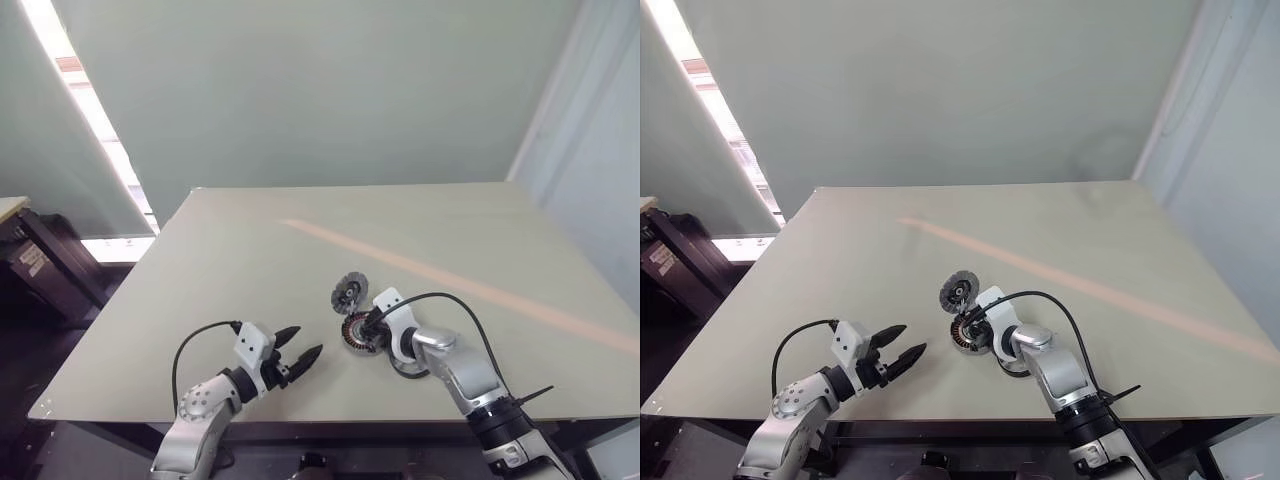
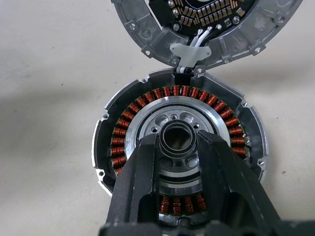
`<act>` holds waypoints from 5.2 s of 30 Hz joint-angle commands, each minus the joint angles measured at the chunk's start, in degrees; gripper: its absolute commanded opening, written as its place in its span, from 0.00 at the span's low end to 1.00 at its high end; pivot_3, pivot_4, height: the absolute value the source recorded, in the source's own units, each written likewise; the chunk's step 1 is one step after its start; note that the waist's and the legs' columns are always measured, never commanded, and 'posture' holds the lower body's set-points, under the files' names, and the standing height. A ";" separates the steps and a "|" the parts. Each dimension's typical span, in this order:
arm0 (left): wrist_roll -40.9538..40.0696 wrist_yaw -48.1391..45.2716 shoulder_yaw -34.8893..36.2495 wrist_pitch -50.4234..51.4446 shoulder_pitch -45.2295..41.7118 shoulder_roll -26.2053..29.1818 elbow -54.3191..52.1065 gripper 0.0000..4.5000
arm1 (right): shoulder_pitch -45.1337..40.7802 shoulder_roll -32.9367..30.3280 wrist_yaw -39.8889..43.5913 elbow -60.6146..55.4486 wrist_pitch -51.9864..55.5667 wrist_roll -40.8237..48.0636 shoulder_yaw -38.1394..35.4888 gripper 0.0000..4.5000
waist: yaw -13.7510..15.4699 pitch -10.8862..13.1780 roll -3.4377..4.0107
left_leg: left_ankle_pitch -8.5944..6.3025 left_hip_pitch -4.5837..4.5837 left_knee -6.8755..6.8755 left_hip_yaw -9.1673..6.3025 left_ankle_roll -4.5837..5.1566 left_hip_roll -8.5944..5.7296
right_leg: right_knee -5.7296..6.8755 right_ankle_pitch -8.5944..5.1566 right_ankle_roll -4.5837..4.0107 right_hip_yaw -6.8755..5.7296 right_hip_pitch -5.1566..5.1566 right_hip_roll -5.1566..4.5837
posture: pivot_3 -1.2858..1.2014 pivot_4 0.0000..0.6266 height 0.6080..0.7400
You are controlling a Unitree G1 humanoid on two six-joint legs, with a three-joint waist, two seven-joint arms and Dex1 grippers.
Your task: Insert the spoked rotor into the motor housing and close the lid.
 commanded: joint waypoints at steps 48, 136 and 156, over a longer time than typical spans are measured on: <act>0.33 -0.41 0.42 -3.03 -1.50 -0.20 1.12 0.76 | 0.19 2.23 -0.38 6.23 -7.20 -1.82 0.47 0.00 | -0.03 0.00 0.00 | -0.01 0.02 -0.05 0.00 -0.02 0.02 | -0.02 0.01 0.00 -0.02 -0.01 0.01 | 0.52 0.00 1.00; -0.29 -4.17 -0.88 -0.76 -2.18 -1.52 1.29 0.76 | 9.26 22.68 -32.94 -25.52 32.50 57.90 -52.17 0.10 | -0.85 0.03 0.20 | -0.12 -0.07 -0.39 0.16 -0.15 0.43 | -0.18 -0.01 -0.01 -0.25 -0.19 0.02 | 0.52 0.00 1.00; -0.30 -4.07 -0.72 -0.45 -2.34 -1.16 0.96 0.76 | 10.63 23.68 -40.31 -14.34 23.54 70.41 -35.52 0.10 | -0.87 0.03 0.21 | -0.11 -0.07 -0.41 0.17 -0.13 0.41 | -0.23 0.00 -0.02 -0.24 -0.19 0.03 | 0.52 0.00 1.00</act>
